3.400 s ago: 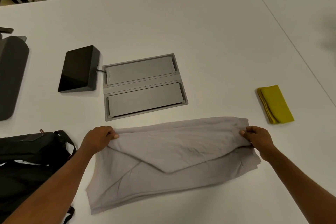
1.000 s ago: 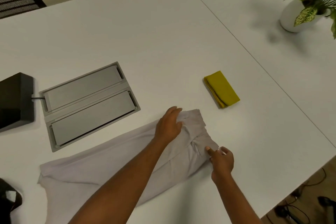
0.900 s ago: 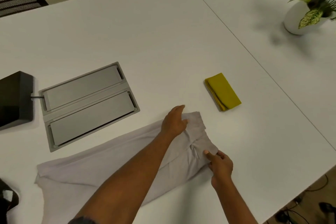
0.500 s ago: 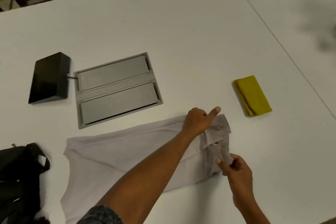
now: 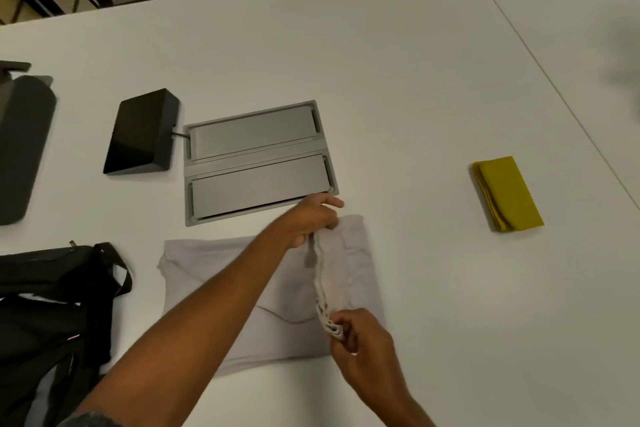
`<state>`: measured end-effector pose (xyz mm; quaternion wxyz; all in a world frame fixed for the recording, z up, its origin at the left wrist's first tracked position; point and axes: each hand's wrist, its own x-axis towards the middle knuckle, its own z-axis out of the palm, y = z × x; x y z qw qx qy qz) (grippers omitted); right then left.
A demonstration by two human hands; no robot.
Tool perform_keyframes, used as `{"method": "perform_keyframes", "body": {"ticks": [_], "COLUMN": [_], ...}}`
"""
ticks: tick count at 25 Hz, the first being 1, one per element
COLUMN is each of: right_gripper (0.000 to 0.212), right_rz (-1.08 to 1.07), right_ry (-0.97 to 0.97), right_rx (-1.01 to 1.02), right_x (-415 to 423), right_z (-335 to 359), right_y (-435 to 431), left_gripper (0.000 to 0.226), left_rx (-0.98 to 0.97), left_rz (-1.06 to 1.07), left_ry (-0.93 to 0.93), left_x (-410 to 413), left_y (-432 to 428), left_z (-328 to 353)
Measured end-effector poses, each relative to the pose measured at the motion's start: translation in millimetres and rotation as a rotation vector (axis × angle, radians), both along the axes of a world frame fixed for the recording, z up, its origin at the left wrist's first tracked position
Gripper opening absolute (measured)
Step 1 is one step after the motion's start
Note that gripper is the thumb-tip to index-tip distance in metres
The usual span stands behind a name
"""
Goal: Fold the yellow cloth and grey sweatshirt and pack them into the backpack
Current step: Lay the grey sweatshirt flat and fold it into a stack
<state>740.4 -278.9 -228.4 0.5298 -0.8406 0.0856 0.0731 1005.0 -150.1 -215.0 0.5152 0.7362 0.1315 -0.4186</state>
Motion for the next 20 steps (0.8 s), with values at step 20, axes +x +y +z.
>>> {"method": "perform_keyframes", "body": {"ticks": [20], "right_gripper": [0.021], "right_rz": [0.38], "right_ry": [0.043], "right_rx": [-0.401], "right_x": [13.5], "right_z": [-59.5], "right_y": [86.4], "left_gripper": [0.038], "left_rx": [0.267], "left_rz": [0.009], "left_ry": [-0.25], "left_x": [-65.1], "left_y": [117.1], "left_z": [-45.4]}}
